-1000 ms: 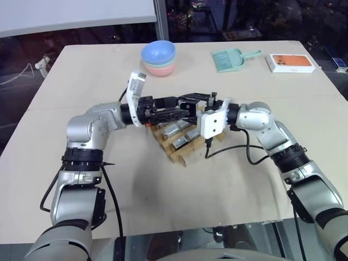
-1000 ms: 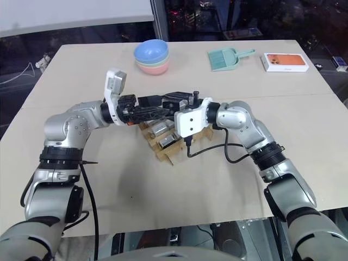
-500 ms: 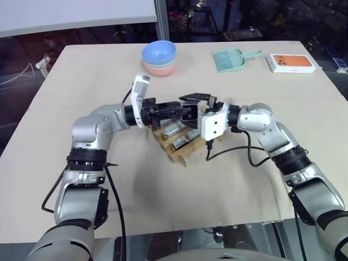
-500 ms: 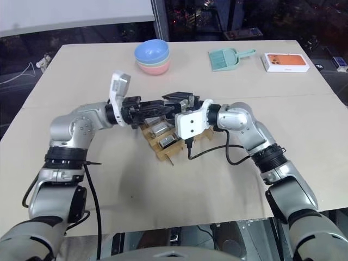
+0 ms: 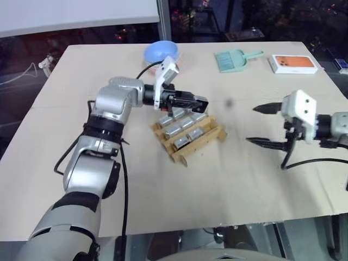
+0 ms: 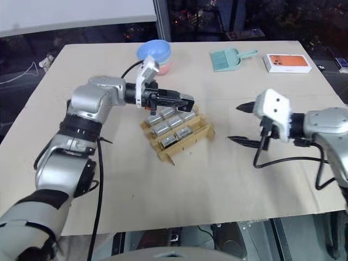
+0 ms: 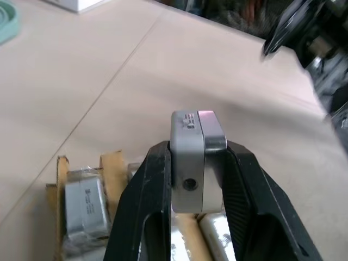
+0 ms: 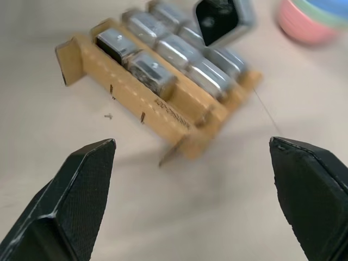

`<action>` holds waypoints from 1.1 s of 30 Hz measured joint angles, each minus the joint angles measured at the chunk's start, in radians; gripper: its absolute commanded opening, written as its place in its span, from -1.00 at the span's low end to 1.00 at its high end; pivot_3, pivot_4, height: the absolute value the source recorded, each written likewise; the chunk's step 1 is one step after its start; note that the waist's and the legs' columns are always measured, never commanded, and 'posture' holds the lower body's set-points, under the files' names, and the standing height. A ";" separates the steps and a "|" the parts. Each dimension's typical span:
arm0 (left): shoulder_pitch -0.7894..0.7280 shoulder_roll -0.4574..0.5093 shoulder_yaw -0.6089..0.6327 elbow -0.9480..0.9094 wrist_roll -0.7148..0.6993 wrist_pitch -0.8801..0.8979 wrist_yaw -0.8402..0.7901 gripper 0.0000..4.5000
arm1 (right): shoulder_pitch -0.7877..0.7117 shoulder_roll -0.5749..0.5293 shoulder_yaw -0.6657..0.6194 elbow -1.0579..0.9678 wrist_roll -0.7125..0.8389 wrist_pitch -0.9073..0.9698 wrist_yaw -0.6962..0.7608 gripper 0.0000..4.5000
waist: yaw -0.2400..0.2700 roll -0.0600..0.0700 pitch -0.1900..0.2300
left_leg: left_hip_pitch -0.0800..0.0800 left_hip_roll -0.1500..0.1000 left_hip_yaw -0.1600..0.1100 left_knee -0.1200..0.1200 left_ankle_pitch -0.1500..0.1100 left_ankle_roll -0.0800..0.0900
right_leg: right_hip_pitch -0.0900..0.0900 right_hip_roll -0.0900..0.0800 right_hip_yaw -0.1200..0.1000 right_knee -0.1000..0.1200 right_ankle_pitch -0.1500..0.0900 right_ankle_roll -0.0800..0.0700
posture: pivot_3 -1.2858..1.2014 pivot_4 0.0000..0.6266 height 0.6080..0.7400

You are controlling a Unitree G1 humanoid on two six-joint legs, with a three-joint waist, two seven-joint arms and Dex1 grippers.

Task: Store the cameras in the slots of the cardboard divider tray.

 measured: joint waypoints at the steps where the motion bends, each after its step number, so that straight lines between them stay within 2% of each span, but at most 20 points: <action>1: -0.019 -0.017 -0.016 0.017 0.021 -0.027 -0.016 -0.68 | 0.029 0.000 -0.052 -0.024 0.024 0.057 -0.044 0.99 | -0.003 0.000 0.000 | 0.000 0.000 0.000 0.000 0.000 0.000 | 0.000 0.000 0.001 0.000 0.000 0.000 | 0.03 -0.52 1.00; 7: -0.009 -0.085 -0.015 0.006 0.051 -0.086 0.028 -0.68 | 0.109 0.045 -0.151 -0.112 0.057 0.133 -0.175 0.99 | 0.004 0.000 0.000 | 0.000 0.000 0.001 0.000 0.000 0.000 | -0.001 0.000 0.002 0.000 0.000 0.000 | 0.03 -0.52 1.00; 12: 0.169 -0.134 0.055 -0.177 0.037 -0.089 0.184 -0.68 | 0.158 0.052 -0.234 -0.179 0.120 0.189 -0.232 0.99 | 0.004 0.000 0.000 | 0.000 0.000 -0.001 0.000 0.000 0.000 | 0.000 0.000 0.002 0.000 0.000 0.000 | 0.03 -0.52 1.00; 16: 0.351 -0.173 0.075 -0.328 0.032 -0.106 0.280 -0.68 | 0.190 0.054 -0.324 -0.228 0.256 0.259 -0.236 0.99 | 0.007 0.000 0.000 | 0.001 0.000 -0.003 0.000 0.000 0.000 | 0.000 0.000 0.003 0.001 0.000 0.000 | 0.03 -0.52 1.00; 19: 0.460 -0.188 0.081 -0.368 0.025 -0.162 0.299 -0.68 | 0.216 0.021 -0.374 -0.250 0.359 0.333 -0.244 0.99 | 0.009 0.000 0.000 | 0.001 0.000 -0.003 0.000 0.000 0.001 | 0.000 0.000 0.003 0.001 0.000 0.000 | 0.03 -0.52 1.00; 23: 0.508 -0.222 0.081 -0.374 0.048 -0.253 0.363 -0.68 | 0.214 -0.027 -0.425 -0.247 0.443 0.391 -0.271 0.99 | 0.011 -0.001 -0.001 | 0.003 0.000 -0.002 0.001 0.000 0.001 | 0.001 -0.001 0.003 0.001 0.000 0.000 | 0.03 -0.52 1.00; 33: 0.545 -0.262 0.078 -0.351 0.107 -0.426 0.458 -0.68 | 0.208 -0.058 -0.430 -0.243 0.488 0.398 -0.320 0.99 | 0.011 -0.001 -0.002 | 0.002 0.000 -0.001 0.001 0.000 0.001 | 0.001 -0.001 0.004 0.000 0.000 0.001 | 0.03 -0.52 1.00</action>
